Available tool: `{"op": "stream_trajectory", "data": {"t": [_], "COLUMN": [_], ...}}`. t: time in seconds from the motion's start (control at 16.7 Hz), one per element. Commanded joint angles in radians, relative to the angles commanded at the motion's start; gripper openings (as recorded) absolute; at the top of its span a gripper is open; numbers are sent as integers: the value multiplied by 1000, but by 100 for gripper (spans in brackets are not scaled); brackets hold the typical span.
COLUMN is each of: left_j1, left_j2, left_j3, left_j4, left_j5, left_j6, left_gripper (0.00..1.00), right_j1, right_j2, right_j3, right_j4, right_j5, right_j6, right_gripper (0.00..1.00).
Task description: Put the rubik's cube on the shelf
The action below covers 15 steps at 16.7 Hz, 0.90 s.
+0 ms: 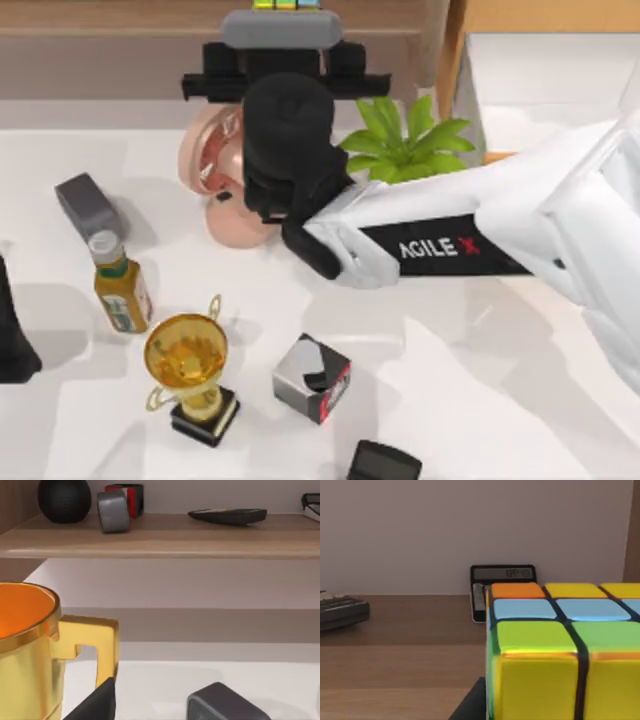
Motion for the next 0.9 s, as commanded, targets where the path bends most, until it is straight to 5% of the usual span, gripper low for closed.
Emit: {"op": "stream_trajectory", "data": {"t": [0.6, 0.9], "left_j1": [0, 0], "left_j2": [0, 0], "left_j3": [0, 0], "left_j4": [0, 0], "left_j5": [0, 0], "left_j6": [0, 0], "left_gripper": [100, 100], "right_j1": [-94, -126], "right_j2": [212, 267], "right_j3": [469, 539], "right_j4": [-226, -285], "right_j5": [-93, -127], "right_j6": [13, 17], "right_gripper": [0, 0]}}
